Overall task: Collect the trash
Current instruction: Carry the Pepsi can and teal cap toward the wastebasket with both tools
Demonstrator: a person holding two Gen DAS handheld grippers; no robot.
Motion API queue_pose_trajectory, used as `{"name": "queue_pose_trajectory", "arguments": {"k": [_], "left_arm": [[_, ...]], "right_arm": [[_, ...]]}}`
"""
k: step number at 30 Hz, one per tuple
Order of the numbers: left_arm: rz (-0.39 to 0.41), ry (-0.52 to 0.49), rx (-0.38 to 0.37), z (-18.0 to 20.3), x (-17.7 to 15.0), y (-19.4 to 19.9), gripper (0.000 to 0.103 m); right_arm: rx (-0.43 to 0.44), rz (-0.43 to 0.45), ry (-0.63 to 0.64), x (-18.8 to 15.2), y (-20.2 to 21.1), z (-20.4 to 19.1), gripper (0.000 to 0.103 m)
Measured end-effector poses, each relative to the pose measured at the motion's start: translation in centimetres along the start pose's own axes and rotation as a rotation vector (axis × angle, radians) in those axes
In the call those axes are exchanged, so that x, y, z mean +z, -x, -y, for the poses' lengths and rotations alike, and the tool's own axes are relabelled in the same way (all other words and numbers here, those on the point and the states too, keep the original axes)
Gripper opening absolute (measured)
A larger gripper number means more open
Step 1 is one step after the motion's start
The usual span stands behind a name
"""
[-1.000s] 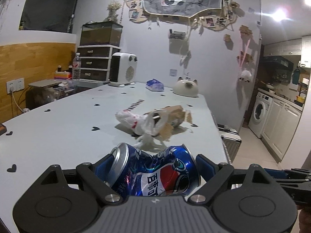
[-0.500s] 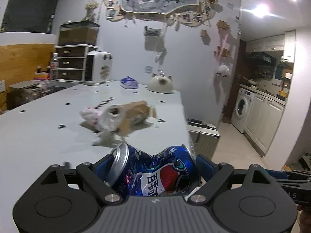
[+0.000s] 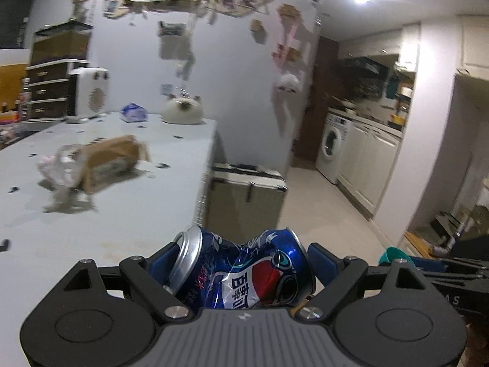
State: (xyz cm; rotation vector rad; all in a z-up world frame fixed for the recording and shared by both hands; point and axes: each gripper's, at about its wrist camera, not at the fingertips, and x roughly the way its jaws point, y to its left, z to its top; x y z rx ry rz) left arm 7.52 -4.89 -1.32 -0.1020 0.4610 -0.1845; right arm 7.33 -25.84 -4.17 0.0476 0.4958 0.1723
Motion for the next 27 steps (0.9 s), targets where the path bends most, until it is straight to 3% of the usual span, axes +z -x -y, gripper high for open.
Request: {"name": "queue_pose_trajectory", "arguments": {"k": [12, 27], "left_arm": [[-0.143, -0.019, -0.075, 5.3, -3.4, -5.8, 0.089], [-0.386, 0.020, -0.101, 6.3, -10.0, -16.7, 0.090]], "right_arm": [[-0.060, -0.081, -0.114, -3.3, -1.6, 6.0, 0.050], [-0.090, -0.189, -0.180, -5.5, -6.6, 9.5, 0.050]]}}
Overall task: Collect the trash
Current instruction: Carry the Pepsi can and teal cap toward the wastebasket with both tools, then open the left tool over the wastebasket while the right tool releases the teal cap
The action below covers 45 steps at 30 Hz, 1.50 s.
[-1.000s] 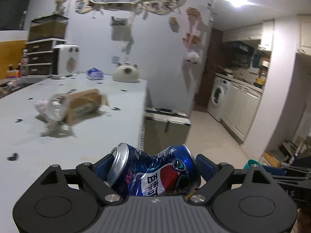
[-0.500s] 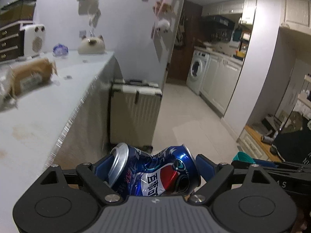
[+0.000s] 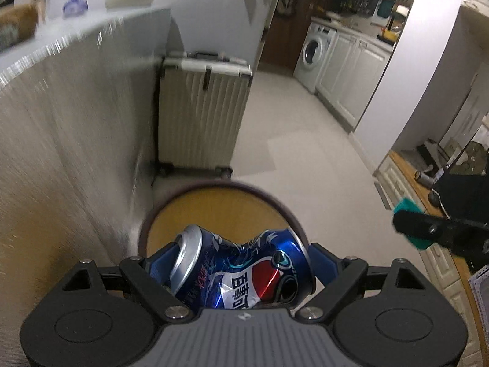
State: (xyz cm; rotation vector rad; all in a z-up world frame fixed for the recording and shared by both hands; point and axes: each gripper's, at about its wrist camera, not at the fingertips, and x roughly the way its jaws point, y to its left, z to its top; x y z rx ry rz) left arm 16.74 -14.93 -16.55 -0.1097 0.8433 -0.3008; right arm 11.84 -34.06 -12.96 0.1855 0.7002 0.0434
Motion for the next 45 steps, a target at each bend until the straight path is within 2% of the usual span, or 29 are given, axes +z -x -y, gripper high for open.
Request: {"name": "queue_pose_trajectory", "arguments": {"k": [10, 15, 23, 32, 34, 38, 45], "left_arm": [[-0.137, 0.032, -0.073, -1.8, -1.0, -7.3, 0.090], [-0.220, 0.040, -0.113, -2.5, -2.0, -10.0, 0.090], [-0.261, 0.108, -0.145, -4.3, -2.2, -12.6, 0.090], [-0.279, 0.066, -0.136, -4.1, -2.0, -14.3, 0.092], [-0.290, 0.058, -0.107, -4.2, -2.0, -14.6, 0.095], [-0.284, 0.061, -0.102, -4.3, -1.9, -14.1, 0.098], [-0.304, 0.032, -0.063, -3.9, -1.9, -12.9, 0.099]], "right_arm": [[-0.002, -0.102, 0.004, 0.1, -5.8, -0.2, 0.050], [0.023, -0.163, 0.019, 0.5, -9.4, -1.0, 0.050], [0.071, -0.291, 0.016, 0.9, -16.4, -3.0, 0.050], [0.085, -0.425, 0.003, 1.1, -24.2, -5.3, 0.051], [0.088, -0.434, 0.005, 1.3, -25.1, -5.3, 0.051], [0.096, -0.424, -0.001, 1.8, -25.6, -5.3, 0.069], [0.080, -0.428, 0.033, 1.5, -23.8, -4.6, 0.071]]}}
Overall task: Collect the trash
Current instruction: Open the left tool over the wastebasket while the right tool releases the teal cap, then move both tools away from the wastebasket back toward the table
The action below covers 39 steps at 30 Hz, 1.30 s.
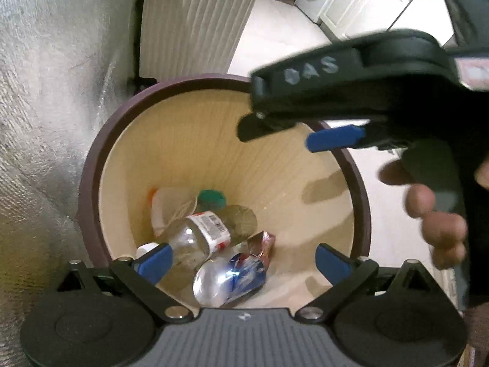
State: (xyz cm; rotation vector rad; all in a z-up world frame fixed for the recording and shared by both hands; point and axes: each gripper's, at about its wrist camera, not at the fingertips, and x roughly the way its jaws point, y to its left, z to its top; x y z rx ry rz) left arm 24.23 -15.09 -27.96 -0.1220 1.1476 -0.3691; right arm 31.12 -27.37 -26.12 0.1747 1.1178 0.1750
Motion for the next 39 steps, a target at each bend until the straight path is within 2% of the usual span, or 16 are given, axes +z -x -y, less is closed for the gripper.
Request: {"name": "queue_pose_trajectory", "arguments": {"k": [6, 13, 25, 28, 31, 34, 39], "left_arm": [[0.004, -0.012, 0.028, 0.2, 0.1, 1.6, 0.100], [0.027, -0.016, 0.054, 0.7, 0.3, 3.5, 0.102], [0.046, -0.019, 0.122, 0.6, -0.3, 6.8, 0.103], [0.046, -0.016, 0.135, 0.5, -0.6, 7.3, 0.103], [0.051, -0.012, 0.154, 0.3, -0.8, 8.0, 0.103], [0.056, -0.008, 0.178, 0.1, -1.0, 8.5, 0.103], [0.070, 0.006, 0.207, -0.2, -1.4, 10.0, 0.103]], "right_arm": [[-0.007, -0.017, 0.039, -1.7, 2.2, 0.7, 0.074], [-0.005, 0.009, 0.028, -3.2, 4.9, 1.4, 0.075], [-0.004, 0.062, 0.018, -5.6, 8.5, 1.6, 0.087], [-0.012, 0.080, 0.018, -6.2, 9.3, 1.7, 0.096], [-0.020, 0.094, 0.013, -6.7, 10.2, 2.0, 0.097], [-0.027, 0.110, 0.008, -7.3, 11.0, 2.2, 0.102], [-0.058, 0.135, 0.008, -8.5, 12.5, 2.5, 0.103]]}}
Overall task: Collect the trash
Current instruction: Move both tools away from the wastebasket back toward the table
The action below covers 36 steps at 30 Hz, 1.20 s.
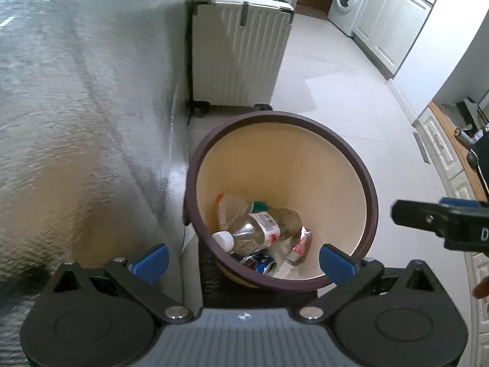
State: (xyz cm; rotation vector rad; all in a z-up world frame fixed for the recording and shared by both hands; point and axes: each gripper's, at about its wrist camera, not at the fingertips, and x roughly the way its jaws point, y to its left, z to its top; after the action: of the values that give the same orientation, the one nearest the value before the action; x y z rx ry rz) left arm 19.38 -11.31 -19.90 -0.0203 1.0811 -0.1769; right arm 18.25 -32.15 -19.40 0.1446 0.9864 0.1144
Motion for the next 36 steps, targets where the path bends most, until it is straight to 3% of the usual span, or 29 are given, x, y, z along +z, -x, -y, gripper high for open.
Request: {"name": "queue_pose_trajectory", "arguments": {"k": [20, 36], "left_arm": [[0.083, -0.026, 0.029, 0.2, -1.7, 5.7, 0.103], [0.265, -0.064, -0.010, 0.7, -2.4, 13.2, 0.103]], "right_arm": [[-0.080, 0.066, -0.046, -4.4, 6.0, 1.1, 0.103], [-0.111, 0.232, -0.032, -5.5, 14.0, -0.4, 0.103]]}}
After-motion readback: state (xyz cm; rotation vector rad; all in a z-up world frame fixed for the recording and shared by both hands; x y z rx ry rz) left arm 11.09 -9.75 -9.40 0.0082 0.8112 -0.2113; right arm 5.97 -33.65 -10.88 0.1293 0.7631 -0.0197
